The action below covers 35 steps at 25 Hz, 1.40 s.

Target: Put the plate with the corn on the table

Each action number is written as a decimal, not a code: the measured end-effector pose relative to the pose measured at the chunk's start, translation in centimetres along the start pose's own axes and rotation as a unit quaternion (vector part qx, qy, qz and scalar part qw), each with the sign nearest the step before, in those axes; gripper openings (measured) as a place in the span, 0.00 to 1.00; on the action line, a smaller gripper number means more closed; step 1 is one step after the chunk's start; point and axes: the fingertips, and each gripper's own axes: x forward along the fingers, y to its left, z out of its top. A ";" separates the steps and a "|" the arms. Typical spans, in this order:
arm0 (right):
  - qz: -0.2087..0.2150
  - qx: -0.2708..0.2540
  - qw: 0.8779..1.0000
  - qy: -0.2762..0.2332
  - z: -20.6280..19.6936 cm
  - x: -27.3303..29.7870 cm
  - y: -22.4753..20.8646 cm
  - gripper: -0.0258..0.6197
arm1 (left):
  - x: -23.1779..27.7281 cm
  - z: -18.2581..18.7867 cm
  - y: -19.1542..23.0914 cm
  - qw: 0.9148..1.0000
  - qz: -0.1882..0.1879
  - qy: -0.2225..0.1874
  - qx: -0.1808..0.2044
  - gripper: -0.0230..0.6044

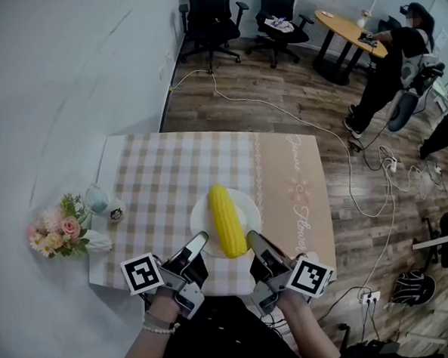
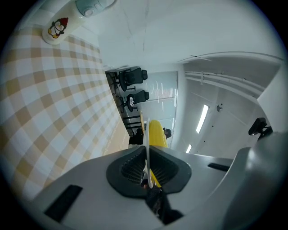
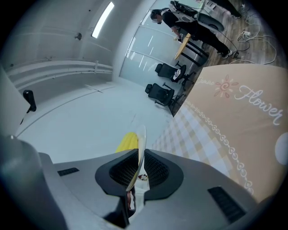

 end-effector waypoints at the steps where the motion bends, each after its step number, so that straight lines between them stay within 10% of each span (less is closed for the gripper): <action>1: -0.002 0.000 1.000 0.000 -0.1 0.1 -0.2 0.14 | 0.0 0.1 0.3 1.000 0.001 0.003 0.000 0.08; 35: -0.090 0.027 0.995 0.038 -2.9 6.6 -9.3 0.14 | 2.9 4.6 10.3 0.999 0.031 0.043 -0.002 0.07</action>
